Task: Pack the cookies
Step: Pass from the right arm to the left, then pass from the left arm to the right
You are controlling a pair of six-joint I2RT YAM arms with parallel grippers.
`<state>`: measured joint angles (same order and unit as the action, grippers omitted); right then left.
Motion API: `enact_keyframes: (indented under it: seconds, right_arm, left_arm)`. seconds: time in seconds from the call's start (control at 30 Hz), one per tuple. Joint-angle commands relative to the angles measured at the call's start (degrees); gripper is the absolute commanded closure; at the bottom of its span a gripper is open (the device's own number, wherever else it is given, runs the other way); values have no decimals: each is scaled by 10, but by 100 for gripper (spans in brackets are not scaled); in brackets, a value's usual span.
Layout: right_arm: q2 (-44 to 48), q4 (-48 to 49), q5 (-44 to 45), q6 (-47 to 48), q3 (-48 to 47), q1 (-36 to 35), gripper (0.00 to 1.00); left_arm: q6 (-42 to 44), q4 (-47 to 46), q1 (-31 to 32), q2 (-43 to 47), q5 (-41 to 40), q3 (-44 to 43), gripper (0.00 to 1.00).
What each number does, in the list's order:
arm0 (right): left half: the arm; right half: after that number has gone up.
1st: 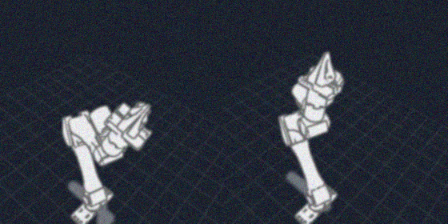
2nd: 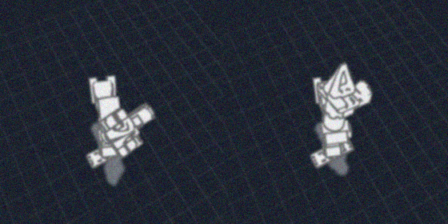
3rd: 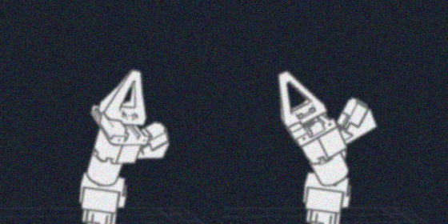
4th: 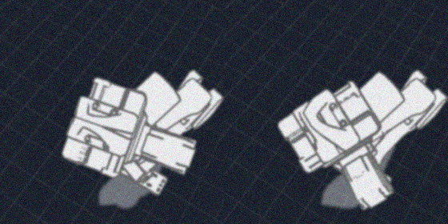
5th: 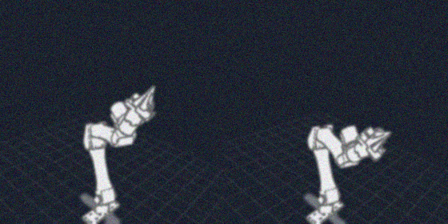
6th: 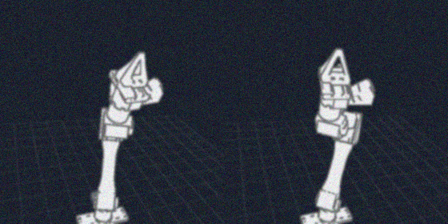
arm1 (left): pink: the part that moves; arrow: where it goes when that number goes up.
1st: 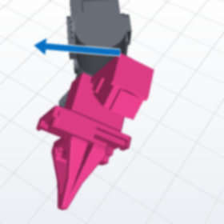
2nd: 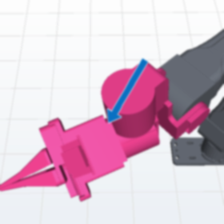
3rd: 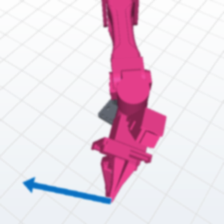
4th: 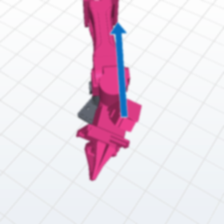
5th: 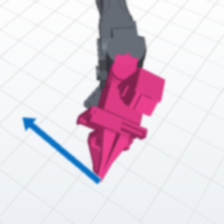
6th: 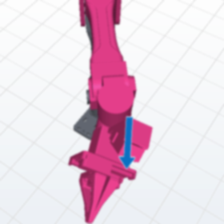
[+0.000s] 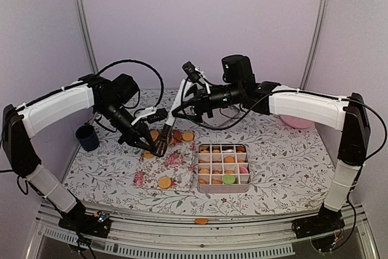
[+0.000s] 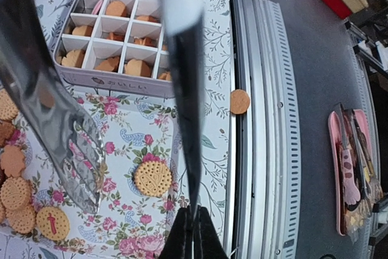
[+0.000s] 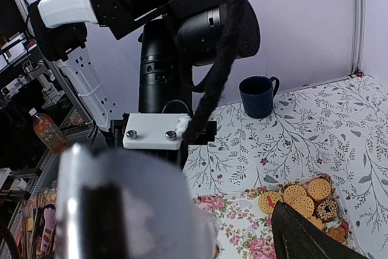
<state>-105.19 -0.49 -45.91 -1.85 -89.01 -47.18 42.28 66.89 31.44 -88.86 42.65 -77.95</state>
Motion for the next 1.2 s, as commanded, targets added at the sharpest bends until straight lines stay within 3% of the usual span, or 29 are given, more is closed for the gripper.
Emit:
enact_keyframes:
  seconds: [0.0,0.47,0.77,0.87,1.03,1.1,1.17]
  right_arm:
    - [-12,-10,-29,10,-33,2,17]
    - [-43,2,-60,-31,-31,2,39]
    - [-30,-18,-91,-23,-20,1,59]
    - [-25,-12,-71,-26,-8,1,67]
    - [-8,20,-3,-34,20,-5,72]
    - [7,53,27,-44,43,-5,73]
    - [18,70,52,-51,59,-6,74]
  left_arm:
    - [17,2,15,-2,-10,1,100]
    - [18,-4,31,6,-85,-1,100]
    - [16,-12,33,13,-120,-4,100]
    - [11,-18,34,12,-128,-3,100]
    - [0,-29,34,14,-143,-3,100]
    - [-6,-35,33,19,-145,1,94]
    - [-14,-45,32,28,-153,8,78]
